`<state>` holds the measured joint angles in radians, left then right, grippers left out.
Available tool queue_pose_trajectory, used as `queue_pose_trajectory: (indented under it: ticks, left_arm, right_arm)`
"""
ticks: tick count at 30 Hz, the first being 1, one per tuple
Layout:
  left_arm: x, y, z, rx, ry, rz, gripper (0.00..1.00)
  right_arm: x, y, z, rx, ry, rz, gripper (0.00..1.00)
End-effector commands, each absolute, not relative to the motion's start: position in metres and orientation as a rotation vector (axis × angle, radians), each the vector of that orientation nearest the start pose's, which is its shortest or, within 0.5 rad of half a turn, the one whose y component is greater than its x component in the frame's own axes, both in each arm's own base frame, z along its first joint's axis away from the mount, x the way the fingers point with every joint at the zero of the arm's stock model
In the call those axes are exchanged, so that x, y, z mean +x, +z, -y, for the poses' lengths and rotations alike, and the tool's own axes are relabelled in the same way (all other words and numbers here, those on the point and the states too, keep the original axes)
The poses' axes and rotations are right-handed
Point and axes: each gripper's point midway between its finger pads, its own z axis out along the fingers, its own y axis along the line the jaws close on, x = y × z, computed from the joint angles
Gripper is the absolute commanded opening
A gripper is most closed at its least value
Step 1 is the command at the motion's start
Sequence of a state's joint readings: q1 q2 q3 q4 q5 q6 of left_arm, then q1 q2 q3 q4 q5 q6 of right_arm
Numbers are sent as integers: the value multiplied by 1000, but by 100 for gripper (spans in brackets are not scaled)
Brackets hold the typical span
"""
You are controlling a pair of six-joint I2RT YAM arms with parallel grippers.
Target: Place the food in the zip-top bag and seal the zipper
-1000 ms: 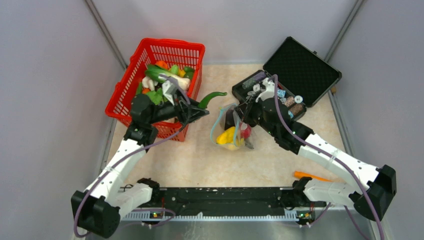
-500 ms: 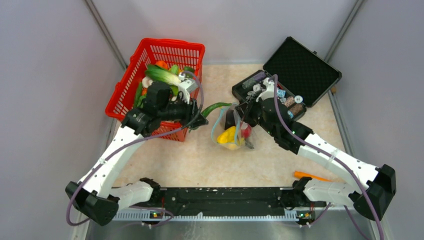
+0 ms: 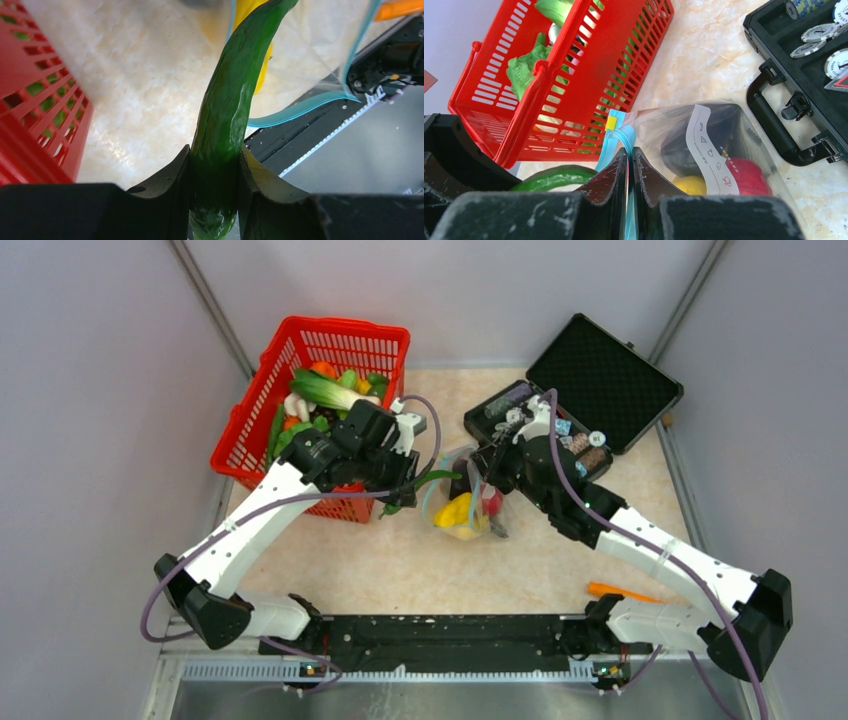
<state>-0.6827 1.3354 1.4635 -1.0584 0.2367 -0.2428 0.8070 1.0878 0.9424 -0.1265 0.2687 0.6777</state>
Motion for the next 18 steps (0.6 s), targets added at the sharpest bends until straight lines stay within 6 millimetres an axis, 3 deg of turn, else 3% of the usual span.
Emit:
queue_pose_trajectory:
  ticks: [1,11,15,18]
  left_arm:
    - [208,244,212,565,-494,-2571,0]
    - [223,262,259,665,-442,-2520,0]
    - [237,252,256,684,-233,-2576,0]
    - [245,250,262,683,-174,-2607,0]
  right_arm:
    - [283,300,-255,116,824,-1817,7]
    - [284,297,-257,113,825,-1828,7]
    - [283,297,-259,104,828,-1835,7]
    - [283,299,-260,104,837,-1831,7]
